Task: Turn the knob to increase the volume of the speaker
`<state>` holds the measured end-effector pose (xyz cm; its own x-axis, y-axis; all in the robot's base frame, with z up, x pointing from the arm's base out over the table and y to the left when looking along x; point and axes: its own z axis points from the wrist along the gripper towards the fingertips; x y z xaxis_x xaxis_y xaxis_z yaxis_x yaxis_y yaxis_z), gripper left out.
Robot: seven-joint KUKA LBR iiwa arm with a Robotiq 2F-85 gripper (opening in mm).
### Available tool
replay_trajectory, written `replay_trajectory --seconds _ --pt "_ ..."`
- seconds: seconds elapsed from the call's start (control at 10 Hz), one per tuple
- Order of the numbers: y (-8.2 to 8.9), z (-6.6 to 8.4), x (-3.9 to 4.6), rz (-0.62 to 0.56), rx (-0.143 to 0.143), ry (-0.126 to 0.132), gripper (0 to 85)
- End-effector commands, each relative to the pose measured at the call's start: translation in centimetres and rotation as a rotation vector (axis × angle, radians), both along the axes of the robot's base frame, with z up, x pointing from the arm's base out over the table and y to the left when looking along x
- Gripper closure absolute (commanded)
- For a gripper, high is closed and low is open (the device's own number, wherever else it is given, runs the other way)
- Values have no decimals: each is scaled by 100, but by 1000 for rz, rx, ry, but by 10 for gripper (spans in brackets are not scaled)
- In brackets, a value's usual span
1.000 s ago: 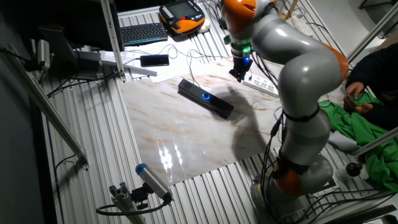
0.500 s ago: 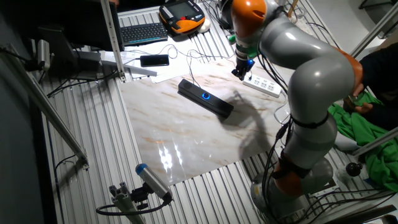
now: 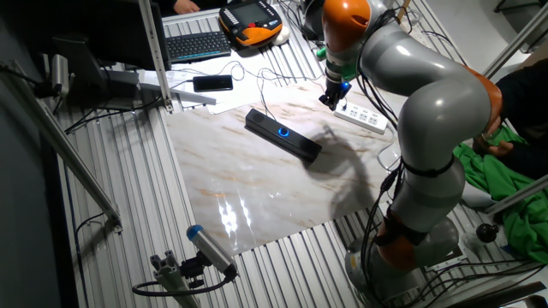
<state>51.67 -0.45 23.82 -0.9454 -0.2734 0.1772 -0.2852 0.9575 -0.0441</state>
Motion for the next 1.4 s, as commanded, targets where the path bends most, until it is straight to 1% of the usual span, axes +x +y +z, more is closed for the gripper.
replay_trajectory --seconds 0.0,0.1,0.3,0.4,0.5,0.8,1.3 --pt "2 -3 -1 7 -8 10 850" --pt "7 -8 -4 18 -20 24 850" --pt "12 -9 -7 13 -25 20 850" --pt "18 -9 -7 1 -38 18 850" --pt "19 -10 -8 8 -39 17 850" --pt "19 -10 -8 60 -28 35 850" --pt "23 -11 -10 67 -33 31 850"
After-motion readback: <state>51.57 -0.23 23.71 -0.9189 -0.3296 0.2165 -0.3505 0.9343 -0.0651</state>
